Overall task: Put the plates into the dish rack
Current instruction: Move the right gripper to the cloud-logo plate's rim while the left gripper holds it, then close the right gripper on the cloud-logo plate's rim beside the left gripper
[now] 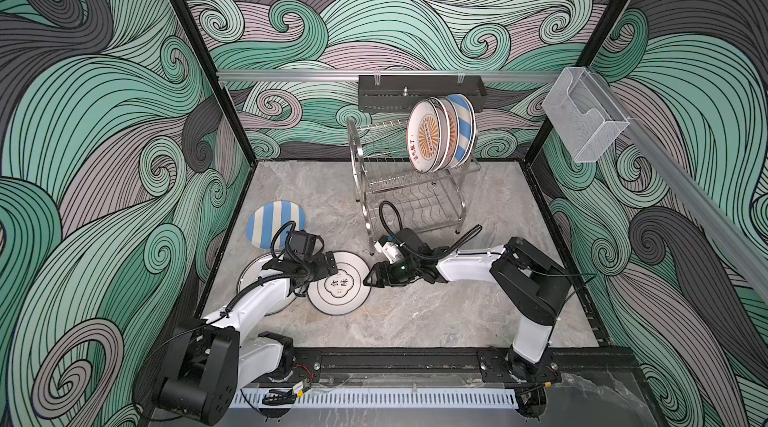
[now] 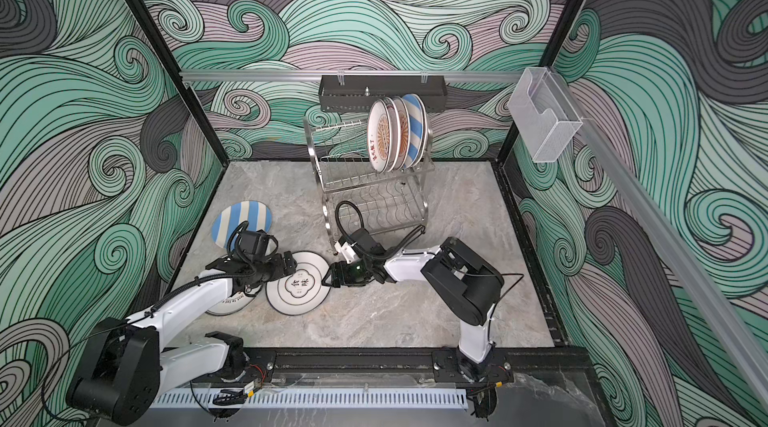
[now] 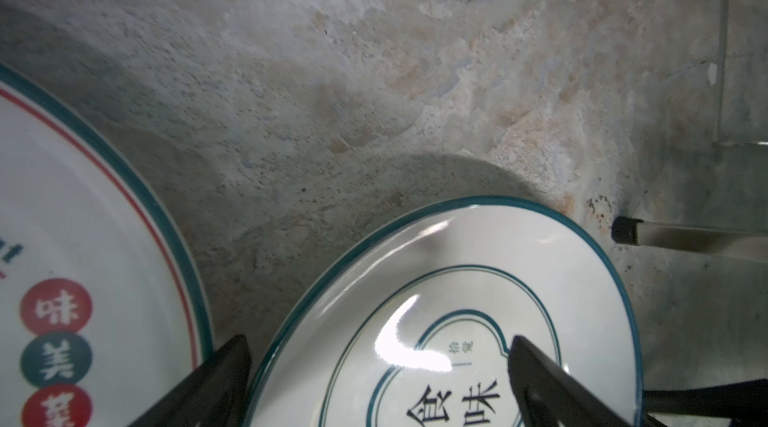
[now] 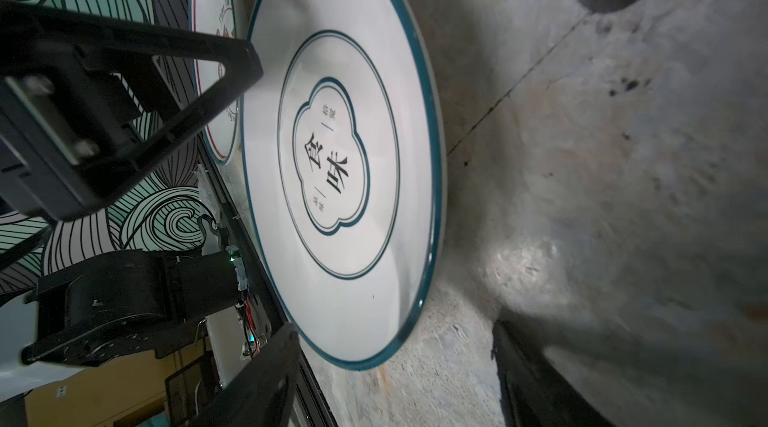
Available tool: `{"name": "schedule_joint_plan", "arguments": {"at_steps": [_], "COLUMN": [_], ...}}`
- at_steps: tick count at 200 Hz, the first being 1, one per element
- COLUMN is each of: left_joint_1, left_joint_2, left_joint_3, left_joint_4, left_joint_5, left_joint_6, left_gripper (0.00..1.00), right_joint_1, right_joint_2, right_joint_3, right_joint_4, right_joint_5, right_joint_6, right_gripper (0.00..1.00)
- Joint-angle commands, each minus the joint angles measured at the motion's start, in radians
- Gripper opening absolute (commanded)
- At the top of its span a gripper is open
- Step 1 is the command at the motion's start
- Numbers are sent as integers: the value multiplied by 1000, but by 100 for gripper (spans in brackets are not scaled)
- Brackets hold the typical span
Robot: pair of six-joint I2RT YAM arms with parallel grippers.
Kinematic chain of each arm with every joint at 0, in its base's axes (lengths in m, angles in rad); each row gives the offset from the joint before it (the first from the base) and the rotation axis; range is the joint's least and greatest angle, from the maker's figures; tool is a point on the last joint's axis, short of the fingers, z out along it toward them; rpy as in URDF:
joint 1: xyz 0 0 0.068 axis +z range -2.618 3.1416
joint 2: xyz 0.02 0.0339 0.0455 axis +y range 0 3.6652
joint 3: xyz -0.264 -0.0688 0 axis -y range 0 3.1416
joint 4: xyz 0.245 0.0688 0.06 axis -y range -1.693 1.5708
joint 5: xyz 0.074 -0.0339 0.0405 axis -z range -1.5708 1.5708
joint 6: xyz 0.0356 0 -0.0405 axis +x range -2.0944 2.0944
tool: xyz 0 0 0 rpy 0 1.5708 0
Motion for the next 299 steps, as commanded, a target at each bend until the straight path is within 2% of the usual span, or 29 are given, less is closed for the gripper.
{"name": "schedule_joint_plan", "arguments": {"at_steps": [1, 38, 80, 136, 210, 222, 230, 270, 299], "left_joint_1": [7, 6, 3, -4, -19, -23, -26, -43, -62], "left_joint_2": [-29, -42, -82, -104, -108, -105, -104, -129, -121], "left_joint_3": [-11, -30, -75, -99, -108, -106, -106, -99, -97], "left_joint_4": [6, 12, 72, 93, 116, 122, 124, 98, 99], "left_joint_5": [48, 95, 200, 269, 289, 297, 301, 303, 310], "left_joint_6": [-21, -33, -67, -37, -20, -17, -15, 0, 6], "left_gripper": [99, 99, 99, 98, 99, 99, 99, 99, 99], "right_joint_1": [-1, -3, -25, -39, -44, -44, -44, -45, -45], "right_joint_2": [11, 11, -10, -8, -20, -21, -22, -70, -104], "right_joint_3": [19, 13, -37, -70, -86, -86, -86, -112, -126], "right_joint_4": [-12, -20, 2, 28, 57, 65, 65, 72, 65], "right_joint_5": [-19, -10, 7, 2, -5, -10, -10, -6, 9], "right_joint_6": [13, 19, 39, 57, 69, 73, 75, 94, 100], "right_gripper": [73, 73, 72, 67, 47, 46, 42, 38, 32]}}
